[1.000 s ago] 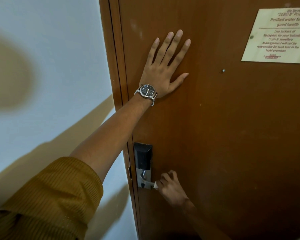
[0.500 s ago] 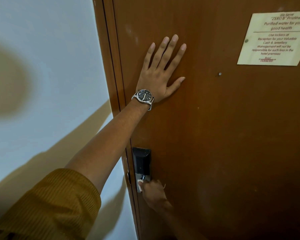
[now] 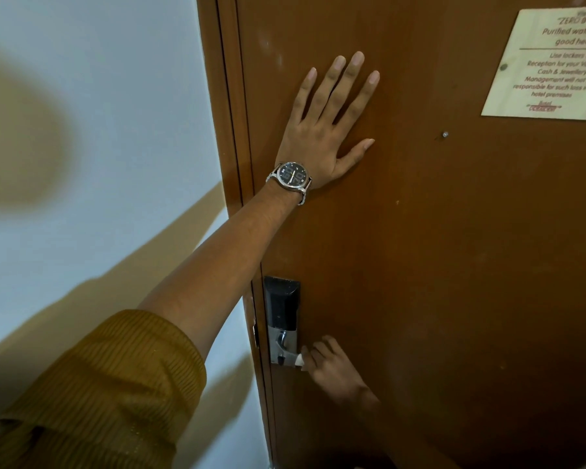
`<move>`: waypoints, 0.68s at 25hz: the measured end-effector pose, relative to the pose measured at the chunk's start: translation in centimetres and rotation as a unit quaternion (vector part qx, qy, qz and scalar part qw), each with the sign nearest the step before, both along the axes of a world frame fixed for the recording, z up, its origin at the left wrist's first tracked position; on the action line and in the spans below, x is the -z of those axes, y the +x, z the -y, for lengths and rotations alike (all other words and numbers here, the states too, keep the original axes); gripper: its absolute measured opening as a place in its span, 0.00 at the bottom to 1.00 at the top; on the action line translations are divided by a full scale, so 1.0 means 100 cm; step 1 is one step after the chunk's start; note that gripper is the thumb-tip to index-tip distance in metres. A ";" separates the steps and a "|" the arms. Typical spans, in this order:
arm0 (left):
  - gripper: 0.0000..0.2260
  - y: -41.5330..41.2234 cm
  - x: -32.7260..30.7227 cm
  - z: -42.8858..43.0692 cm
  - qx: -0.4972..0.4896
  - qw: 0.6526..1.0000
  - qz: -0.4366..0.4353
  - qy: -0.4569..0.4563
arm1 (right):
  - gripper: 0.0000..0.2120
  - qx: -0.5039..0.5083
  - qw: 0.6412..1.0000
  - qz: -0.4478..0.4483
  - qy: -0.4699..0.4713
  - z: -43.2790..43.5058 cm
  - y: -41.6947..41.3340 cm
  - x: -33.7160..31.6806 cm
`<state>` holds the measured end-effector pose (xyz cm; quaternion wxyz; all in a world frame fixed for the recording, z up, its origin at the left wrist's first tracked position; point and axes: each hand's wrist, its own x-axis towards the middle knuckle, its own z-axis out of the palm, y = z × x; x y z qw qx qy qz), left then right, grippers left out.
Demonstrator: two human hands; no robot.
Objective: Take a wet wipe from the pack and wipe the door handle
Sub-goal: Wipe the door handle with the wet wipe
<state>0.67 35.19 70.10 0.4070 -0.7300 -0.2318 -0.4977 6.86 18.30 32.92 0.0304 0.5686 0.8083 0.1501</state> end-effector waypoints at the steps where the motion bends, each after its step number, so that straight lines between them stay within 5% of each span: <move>1: 0.32 0.000 0.000 0.001 -0.001 1.000 0.000 0.000 | 0.33 -0.008 1.000 0.005 0.003 0.003 0.009 -0.001; 9: 0.32 -0.001 0.001 0.003 -0.009 1.000 -0.002 -0.002 | 0.32 0.035 0.997 -0.057 -0.041 0.011 0.026 -0.001; 14: 0.32 -0.002 0.002 0.003 -0.019 1.000 -0.005 -0.004 | 0.35 0.111 0.961 -0.240 -0.078 0.011 0.022 0.010; 17: 0.32 0.000 0.001 0.005 -0.023 1.000 -0.007 -0.010 | 0.30 0.146 0.888 -0.429 -0.072 0.014 0.011 0.008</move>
